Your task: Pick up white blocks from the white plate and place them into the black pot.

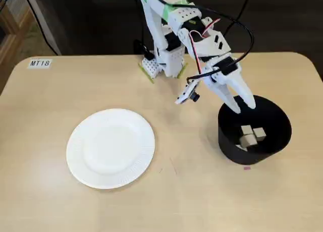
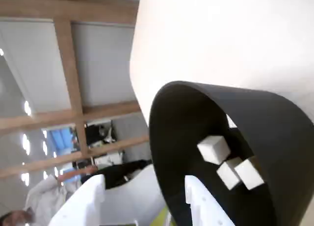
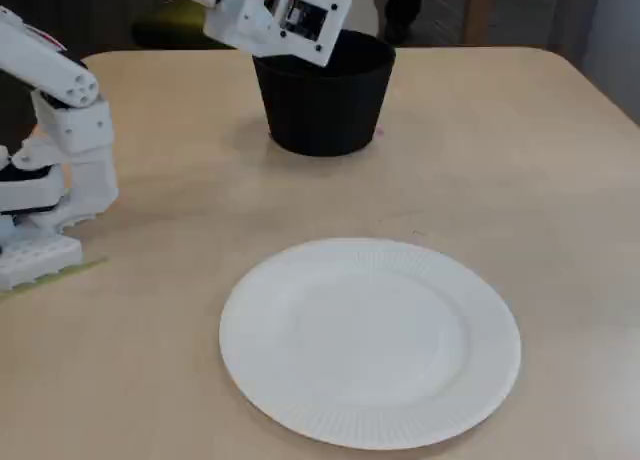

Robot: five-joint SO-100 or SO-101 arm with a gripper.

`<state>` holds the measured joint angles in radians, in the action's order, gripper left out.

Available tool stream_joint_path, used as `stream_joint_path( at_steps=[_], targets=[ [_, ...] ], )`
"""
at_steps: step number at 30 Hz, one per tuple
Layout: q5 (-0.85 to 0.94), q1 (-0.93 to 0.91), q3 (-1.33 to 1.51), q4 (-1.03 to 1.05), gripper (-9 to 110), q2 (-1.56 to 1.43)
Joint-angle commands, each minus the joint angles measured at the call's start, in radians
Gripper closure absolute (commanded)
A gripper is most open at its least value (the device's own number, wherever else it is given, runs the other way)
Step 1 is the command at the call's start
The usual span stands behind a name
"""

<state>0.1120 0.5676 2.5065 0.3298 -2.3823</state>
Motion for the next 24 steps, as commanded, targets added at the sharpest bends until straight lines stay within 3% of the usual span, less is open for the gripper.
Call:
stream_joint_path(
  at_steps=[1, 10, 14, 21, 24],
  targets=[
    [0.003, -0.037, -0.127, 0.08, 104, -0.012],
    [0.008, -0.319, -0.572, 0.753, 104, -0.172],
    [0.005, -0.453, -0.354, 0.87, 104, -0.454],
    [-0.014, -0.463, 0.137, 0.853, 104, -0.844],
    [-0.003, -0.454, 0.252, 0.834, 104, -0.87]
  ],
)
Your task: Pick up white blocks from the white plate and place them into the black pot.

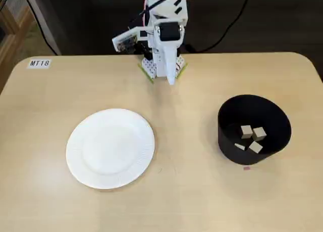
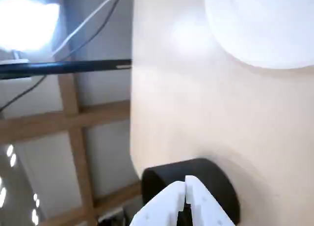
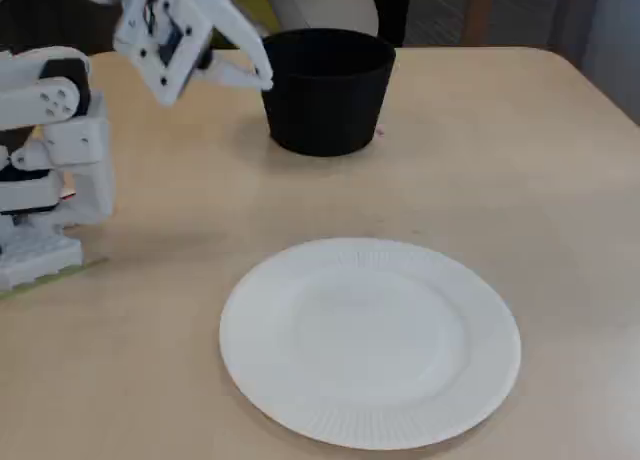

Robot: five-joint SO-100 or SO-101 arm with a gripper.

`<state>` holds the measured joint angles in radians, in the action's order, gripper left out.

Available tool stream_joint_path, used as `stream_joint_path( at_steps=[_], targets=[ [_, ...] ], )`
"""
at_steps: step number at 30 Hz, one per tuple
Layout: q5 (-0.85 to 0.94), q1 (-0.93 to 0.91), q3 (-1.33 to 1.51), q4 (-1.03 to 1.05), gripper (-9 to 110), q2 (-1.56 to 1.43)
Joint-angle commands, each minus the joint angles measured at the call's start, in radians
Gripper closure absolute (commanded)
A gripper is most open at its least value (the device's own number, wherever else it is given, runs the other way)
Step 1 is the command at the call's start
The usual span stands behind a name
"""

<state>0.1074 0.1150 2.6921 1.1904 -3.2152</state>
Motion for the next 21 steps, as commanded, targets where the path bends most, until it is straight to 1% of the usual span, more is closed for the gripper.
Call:
stream_joint_path(
  at_steps=[1, 12, 21],
  targets=[
    [0.008, 0.003, 0.089, -0.035, 104, -0.037],
    [-0.008, 0.035, 0.295, -0.152, 104, -0.037],
    [-0.012, 0.034, 0.296, -0.156, 104, -0.037]
  ],
)
